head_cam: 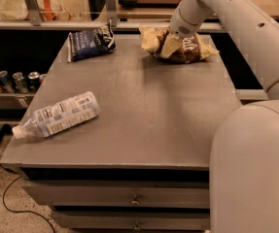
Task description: Pick brown chip bag
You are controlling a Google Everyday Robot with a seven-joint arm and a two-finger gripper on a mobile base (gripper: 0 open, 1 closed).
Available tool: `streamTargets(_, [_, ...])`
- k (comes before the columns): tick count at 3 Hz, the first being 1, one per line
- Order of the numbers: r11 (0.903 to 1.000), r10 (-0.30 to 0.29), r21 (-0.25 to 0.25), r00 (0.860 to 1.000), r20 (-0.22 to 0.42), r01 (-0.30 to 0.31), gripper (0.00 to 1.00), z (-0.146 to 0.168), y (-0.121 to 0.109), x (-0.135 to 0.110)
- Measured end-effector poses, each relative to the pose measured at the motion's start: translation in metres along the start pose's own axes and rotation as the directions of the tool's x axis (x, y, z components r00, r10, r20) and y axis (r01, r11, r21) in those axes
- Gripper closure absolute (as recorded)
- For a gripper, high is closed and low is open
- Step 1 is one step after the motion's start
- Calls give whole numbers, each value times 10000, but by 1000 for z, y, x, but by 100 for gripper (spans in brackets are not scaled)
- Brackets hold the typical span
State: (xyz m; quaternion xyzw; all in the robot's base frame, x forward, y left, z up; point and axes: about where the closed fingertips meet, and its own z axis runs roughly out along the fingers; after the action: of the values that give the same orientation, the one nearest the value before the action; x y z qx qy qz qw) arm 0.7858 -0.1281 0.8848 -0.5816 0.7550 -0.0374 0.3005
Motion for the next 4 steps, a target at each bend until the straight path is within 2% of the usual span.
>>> streamTargets(1, [9997,249,47,9997,-4,-249,64,-3,2,7])
streamTargets(2, [9982,490,353,9988,-58,-488,88,-14,2,15])
streamTargets(3, [9951,380,918,9993,-28,-376,100,-44,-7,15])
streamTargets(4, [9885,-64,1509,9999,103,47,100,-83,-17,3])
